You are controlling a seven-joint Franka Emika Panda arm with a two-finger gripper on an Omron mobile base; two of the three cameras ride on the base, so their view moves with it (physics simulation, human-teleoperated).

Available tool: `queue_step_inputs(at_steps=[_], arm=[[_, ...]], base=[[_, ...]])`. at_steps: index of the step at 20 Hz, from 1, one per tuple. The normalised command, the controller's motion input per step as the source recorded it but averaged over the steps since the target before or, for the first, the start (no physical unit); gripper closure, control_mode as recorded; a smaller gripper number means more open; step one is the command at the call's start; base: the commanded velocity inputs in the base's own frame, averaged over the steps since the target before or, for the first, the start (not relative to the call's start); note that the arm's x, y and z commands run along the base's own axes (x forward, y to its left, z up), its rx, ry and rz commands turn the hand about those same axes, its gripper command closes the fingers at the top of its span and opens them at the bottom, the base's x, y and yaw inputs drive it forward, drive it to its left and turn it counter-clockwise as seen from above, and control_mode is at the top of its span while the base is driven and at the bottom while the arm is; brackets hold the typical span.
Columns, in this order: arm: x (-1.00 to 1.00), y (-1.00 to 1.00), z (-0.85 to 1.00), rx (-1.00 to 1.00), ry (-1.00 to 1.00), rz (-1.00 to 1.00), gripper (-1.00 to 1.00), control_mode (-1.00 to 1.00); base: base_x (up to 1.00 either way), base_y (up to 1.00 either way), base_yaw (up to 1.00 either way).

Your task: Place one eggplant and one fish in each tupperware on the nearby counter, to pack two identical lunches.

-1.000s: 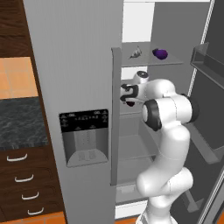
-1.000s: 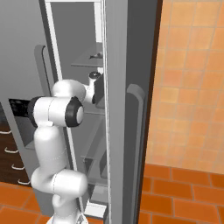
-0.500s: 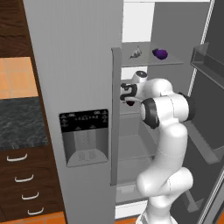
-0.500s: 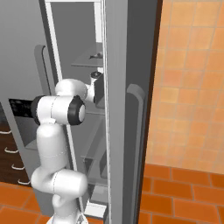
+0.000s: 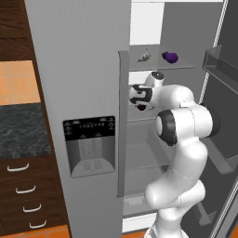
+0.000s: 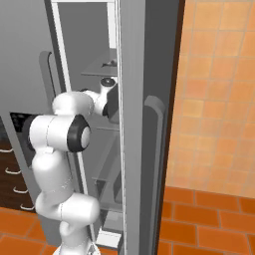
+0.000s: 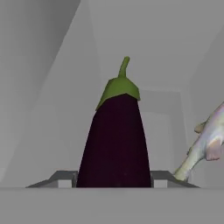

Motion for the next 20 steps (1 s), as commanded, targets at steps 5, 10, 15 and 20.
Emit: queue_step_inputs(at_steps=[5, 10, 15, 20], arm=[[-1.0, -0.13, 0.39, 0.08, -0.18, 0.0, 1.0, -1.0], [-1.0, -0.02, 0.93, 0.0, -0.02, 0.01, 1.0, -1.0], [-1.0, 0.0, 0.95, -0.01, 0.26, 0.08, 1.0, -1.0], [-1.0, 0.0, 0.48, -0.1, 0.38, 0.04, 1.0, -1.0]], base=[[0.0, 0.0, 0.0], [0.0, 0.0, 0.0], [0.0, 0.0, 0.0], [0.0, 0.0, 0.0]])
